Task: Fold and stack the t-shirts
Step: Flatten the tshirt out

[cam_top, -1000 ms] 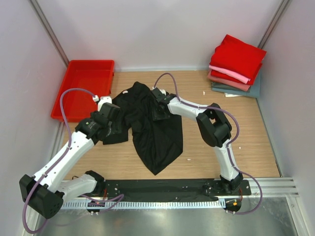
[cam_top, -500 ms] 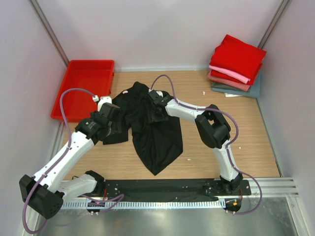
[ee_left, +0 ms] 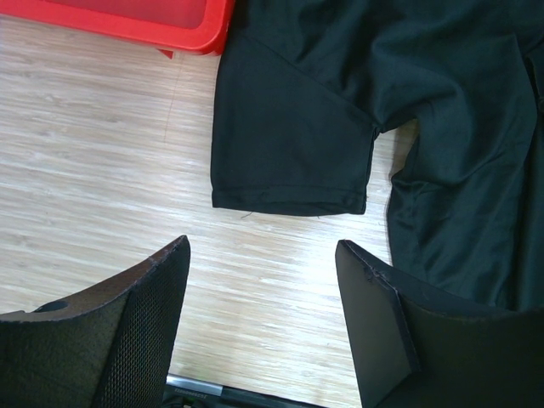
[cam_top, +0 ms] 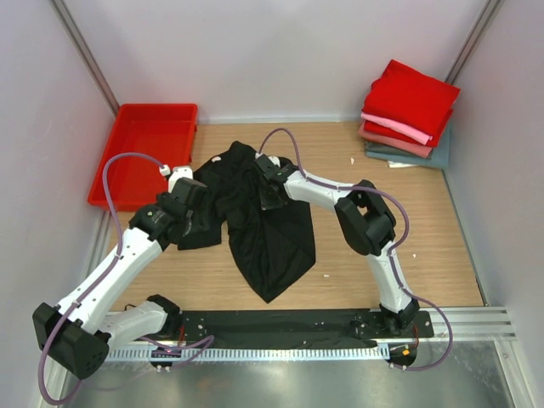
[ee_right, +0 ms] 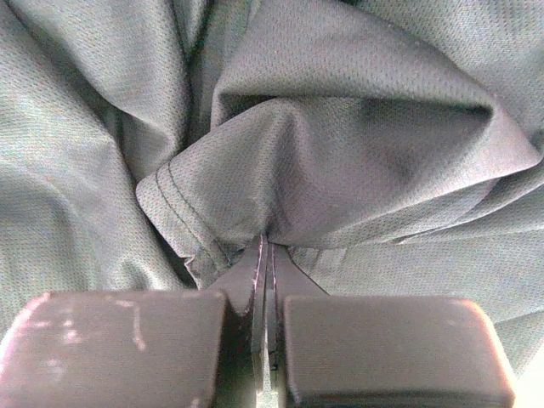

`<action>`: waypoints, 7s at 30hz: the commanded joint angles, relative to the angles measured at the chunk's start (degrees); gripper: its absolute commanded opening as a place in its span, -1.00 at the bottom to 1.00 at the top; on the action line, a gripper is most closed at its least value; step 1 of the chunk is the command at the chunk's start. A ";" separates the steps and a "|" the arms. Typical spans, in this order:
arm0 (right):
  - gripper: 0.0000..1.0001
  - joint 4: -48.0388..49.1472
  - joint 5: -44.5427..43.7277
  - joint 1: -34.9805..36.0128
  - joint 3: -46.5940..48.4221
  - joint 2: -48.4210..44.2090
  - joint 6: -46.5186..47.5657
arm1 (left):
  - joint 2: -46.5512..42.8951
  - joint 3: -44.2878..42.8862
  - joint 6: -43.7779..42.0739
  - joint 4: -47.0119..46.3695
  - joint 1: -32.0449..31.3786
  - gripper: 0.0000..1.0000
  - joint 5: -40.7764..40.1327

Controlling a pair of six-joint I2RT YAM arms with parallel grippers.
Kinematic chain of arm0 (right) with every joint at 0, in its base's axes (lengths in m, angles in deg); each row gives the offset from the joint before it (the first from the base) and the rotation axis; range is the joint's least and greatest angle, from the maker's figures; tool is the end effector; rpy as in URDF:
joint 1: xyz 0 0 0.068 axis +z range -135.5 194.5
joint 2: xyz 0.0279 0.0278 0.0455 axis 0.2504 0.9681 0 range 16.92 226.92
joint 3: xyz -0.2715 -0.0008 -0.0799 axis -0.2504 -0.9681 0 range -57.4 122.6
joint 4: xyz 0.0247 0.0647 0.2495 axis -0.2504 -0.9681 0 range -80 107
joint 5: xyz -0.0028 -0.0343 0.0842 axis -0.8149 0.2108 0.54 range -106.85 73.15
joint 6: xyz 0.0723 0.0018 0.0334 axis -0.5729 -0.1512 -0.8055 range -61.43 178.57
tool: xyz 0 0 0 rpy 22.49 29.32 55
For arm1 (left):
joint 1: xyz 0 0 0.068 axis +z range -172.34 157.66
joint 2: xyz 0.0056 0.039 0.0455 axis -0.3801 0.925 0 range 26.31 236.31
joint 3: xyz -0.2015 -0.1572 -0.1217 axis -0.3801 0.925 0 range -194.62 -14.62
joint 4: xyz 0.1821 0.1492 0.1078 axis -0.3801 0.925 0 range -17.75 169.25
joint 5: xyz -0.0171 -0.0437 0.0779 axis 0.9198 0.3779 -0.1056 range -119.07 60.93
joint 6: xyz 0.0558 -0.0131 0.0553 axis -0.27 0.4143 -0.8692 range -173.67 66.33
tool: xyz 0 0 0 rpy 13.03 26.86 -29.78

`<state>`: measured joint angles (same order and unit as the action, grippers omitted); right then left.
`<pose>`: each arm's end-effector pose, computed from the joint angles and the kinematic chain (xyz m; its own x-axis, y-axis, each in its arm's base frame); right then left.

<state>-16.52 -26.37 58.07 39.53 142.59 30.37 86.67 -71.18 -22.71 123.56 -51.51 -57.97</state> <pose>0.3610 0.3277 0.1472 -0.8600 -0.1748 -0.4794 -0.2468 0.9648 0.0910 0.1965 -0.0718 0.2859 -0.7096 -0.1197 -0.6944 -0.2096 0.9767 0.0458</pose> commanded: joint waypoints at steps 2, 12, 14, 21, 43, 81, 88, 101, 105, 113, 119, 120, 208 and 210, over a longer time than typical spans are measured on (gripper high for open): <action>-0.98 0.30 -1.55 0.29 0.90 -0.07 0.96 | -0.77 -1.10 -0.46 0.11 0.25 0.40 -1.15; -0.98 -0.85 -5.69 -0.15 -1.04 -10.78 1.75 | -0.77 -1.10 -0.46 0.11 0.25 0.38 -1.07; -0.71 -1.55 -4.29 -0.15 -0.60 -12.37 1.66 | -0.77 -1.10 -0.46 0.11 0.25 0.38 -1.15; 0.15 -4.45 -1.73 1.60 3.52 -10.71 1.05 | -0.86 -1.01 -0.46 0.11 0.25 0.38 -0.98; 0.21 -9.02 -5.77 2.31 12.76 4.32 1.14 | -1.47 -1.01 -0.64 0.02 0.25 0.37 -0.36; 0.67 -6.12 -12.90 -24.85 -30.04 -39.88 5.71 | 0.29 -0.93 0.15 -0.24 0.25 0.35 2.44; 0.77 -1.38 3.41 -21.54 -33.63 -48.04 -0.96 | 0.38 0.65 4.19 -1.11 0.08 0.31 7.36; 0.40 6.09 4.51 0.99 -56.39 -58.51 -16.97 | 1.78 13.73 15.09 -15.53 -0.19 0.29 10.01; 0.40 7.41 6.00 1.51 -58.34 -59.13 -18.46 | 3.62 15.85 15.62 -18.52 -0.19 0.29 8.69; 0.40 11.63 7.49 3.36 -58.78 -55.45 -19.34 | 8.28 18.41 16.15 -23.27 -0.19 0.30 7.03; 0.35 12.69 7.67 4.06 -58.60 -52.72 -19.34 | 11.36 18.67 17.03 -24.50 -0.19 0.31 4.56; 0.34 12.86 7.67 4.15 -58.60 -52.20 -19.26 | 12.23 18.67 17.03 -25.02 -0.19 0.32 4.30; -0.98 -8.50 -40.04 -12.89 -10.15 -67.08 12.48 | 11.41 -59.39 -14.26 -1.39 15.37 -1.00 27.61; -0.98 -8.14 -39.97 -14.73 -11.67 -56.89 11.25 | 16.78 -56.49 -14.09 -2.09 15.37 -1.00 25.75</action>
<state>-21.24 -56.38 45.18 31.73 74.05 43.92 95.06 -131.92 -36.22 120.63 -36.84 -23.55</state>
